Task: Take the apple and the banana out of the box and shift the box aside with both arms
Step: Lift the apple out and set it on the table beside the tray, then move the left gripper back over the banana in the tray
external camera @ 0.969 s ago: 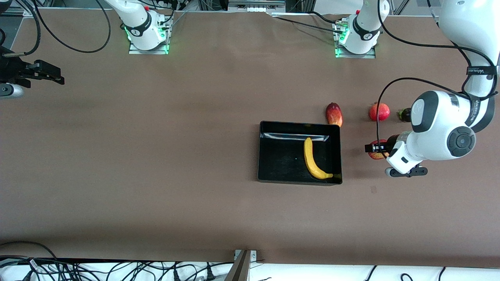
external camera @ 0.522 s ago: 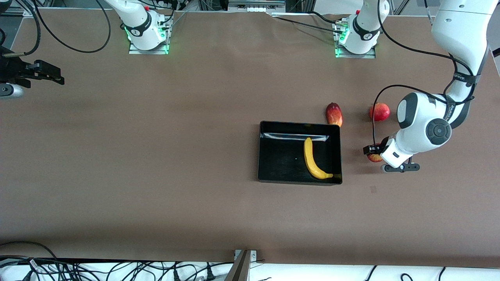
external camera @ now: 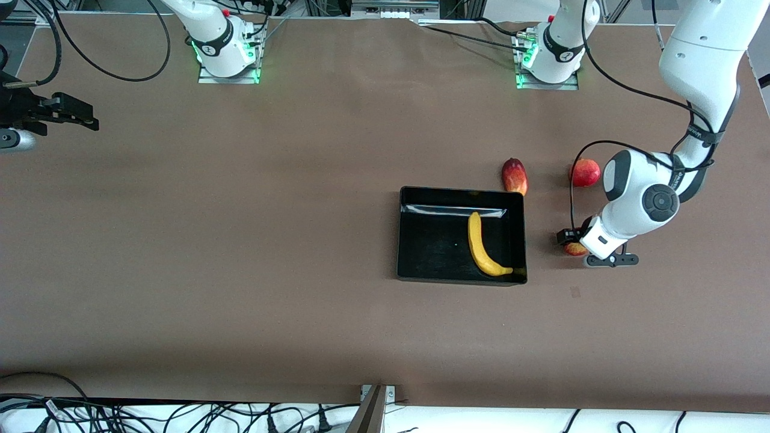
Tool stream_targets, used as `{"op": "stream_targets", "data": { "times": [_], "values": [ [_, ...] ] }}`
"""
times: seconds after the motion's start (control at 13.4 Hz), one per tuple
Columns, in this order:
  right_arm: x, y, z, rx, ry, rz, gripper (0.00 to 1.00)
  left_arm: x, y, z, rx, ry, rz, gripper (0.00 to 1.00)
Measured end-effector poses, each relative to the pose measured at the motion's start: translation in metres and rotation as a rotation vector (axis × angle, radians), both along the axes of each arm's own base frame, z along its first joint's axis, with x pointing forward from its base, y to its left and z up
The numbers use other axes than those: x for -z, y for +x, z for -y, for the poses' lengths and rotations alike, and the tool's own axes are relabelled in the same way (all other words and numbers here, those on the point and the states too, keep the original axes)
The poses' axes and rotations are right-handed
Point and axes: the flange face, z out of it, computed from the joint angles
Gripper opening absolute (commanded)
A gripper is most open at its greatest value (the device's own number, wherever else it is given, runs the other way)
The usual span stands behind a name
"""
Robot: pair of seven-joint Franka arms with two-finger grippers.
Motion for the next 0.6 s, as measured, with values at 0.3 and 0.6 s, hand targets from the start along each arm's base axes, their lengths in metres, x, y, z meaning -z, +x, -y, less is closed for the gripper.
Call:
{"op": "stream_targets", "data": {
  "times": [0.3, 0.6],
  "values": [
    [0.000, 0.000, 0.000, 0.000, 0.000, -0.001, 1.00, 0.004, -0.001, -0.001, 0.026, 0.024, 0.001, 1.00],
    [0.000, 0.000, 0.000, 0.001, 0.000, -0.001, 1.00, -0.019, 0.006, 0.001, 0.022, 0.048, -0.054, 1.00]
  ]
}}
